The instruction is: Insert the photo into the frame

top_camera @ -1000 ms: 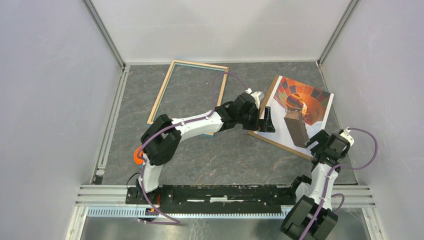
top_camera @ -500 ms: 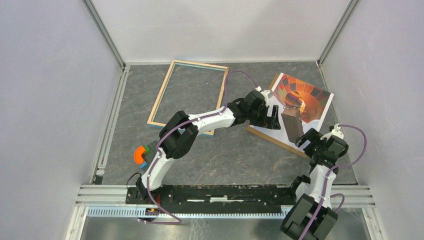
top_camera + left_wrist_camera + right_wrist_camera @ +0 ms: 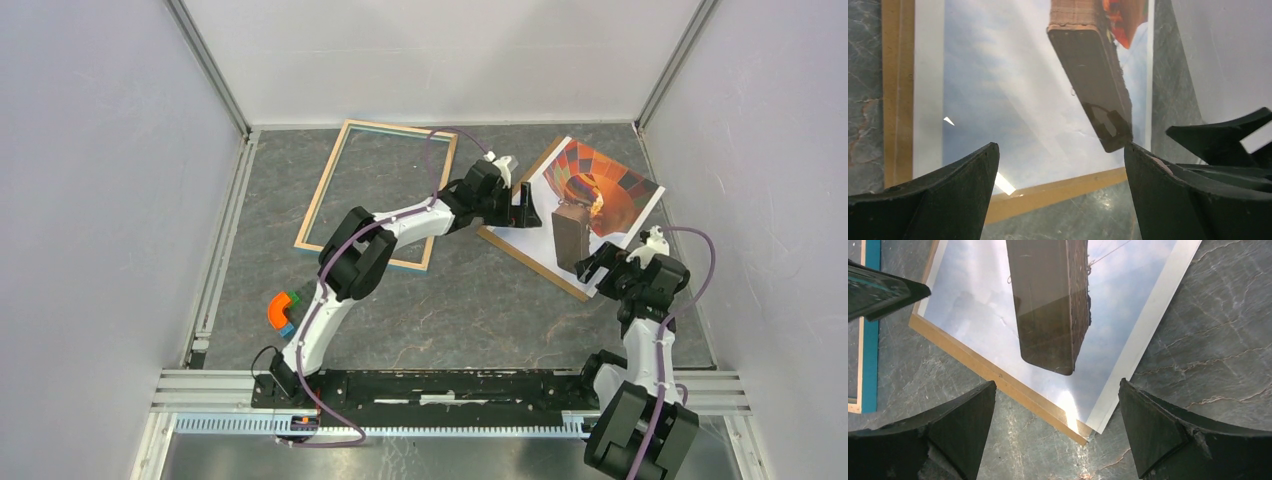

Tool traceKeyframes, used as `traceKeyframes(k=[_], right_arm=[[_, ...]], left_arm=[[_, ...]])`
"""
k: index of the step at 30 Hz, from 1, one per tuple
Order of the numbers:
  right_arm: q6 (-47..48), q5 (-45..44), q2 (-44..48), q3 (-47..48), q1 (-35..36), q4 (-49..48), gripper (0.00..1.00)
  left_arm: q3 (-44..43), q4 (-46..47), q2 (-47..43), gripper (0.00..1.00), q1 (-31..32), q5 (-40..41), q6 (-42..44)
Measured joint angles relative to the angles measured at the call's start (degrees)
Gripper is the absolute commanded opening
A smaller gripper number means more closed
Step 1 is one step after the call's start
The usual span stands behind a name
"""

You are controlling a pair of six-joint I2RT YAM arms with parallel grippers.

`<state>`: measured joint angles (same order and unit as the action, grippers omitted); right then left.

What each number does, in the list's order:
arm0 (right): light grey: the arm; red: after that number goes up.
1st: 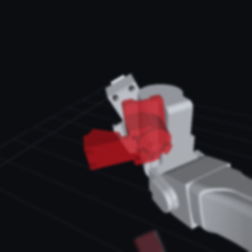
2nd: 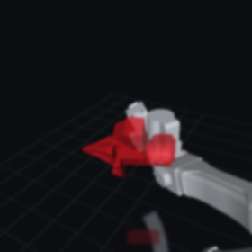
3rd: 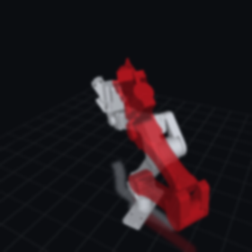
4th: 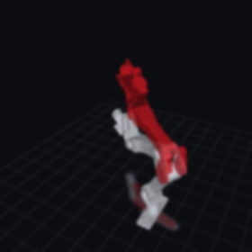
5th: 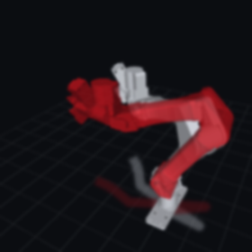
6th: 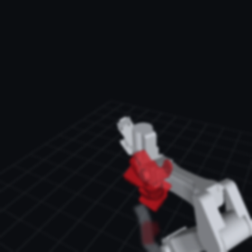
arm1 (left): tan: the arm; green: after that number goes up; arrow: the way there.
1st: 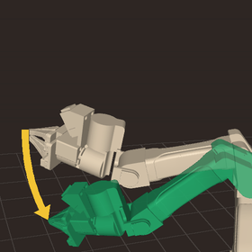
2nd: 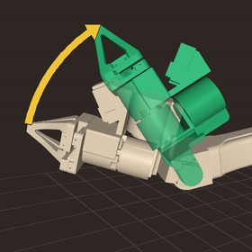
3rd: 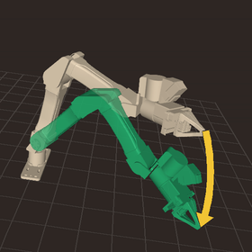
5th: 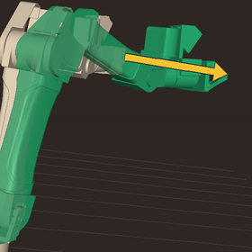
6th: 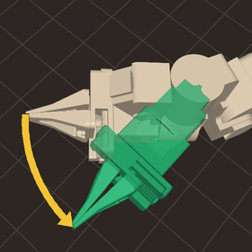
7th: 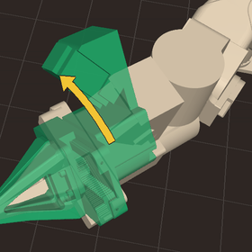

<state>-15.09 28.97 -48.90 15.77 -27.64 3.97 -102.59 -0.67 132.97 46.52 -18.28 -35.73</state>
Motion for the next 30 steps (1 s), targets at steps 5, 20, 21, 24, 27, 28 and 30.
traceKeyframes(k=[5, 20, 21, 24, 27, 28, 30], right_arm=[[-0.59, -0.87, 0.39, 0.33, 0.15, 0.44, 0.98], [-8.07, -3.08, 6.08, -0.66, -0.66, 7.78, 0.97], [-8.04, -2.84, 5.95, -0.66, -0.66, 8.55, 0.96], [-8.04, -1.88, 5.4, -0.9, -0.66, 9.94, 0.96], [-8.04, -1.18, 5.33, -2.36, -0.66, 10.49, 0.96], [-8.07, -0.59, 5.29, -2.89, -0.66, 10.36, 0.96], [-8.02, 0.37, 5.2, -3.41, -0.66, 9.51, 0.95]], left_arm=[[-0.22, 1.38, 3.08, 1.0, -0.59, -0.31, 0.02], [3.15, 8.74, 3.23, 1.0, -2.38, -0.44, -2.71], [3.28, 9.05, 3.21, 1.0, -2.49, -0.59, -2.93], [3.61, 9.81, 3.21, 1.0, -2.75, -1.27, -3.43], [3.63, 9.86, 3.23, 1.0, -2.8, -1.38, -3.5], [3.63, 9.88, 3.21, 1.0, -2.8, -1.4, -3.5], [3.63, 9.9, 3.21, 1.0, -2.8, -1.42, -3.52]])
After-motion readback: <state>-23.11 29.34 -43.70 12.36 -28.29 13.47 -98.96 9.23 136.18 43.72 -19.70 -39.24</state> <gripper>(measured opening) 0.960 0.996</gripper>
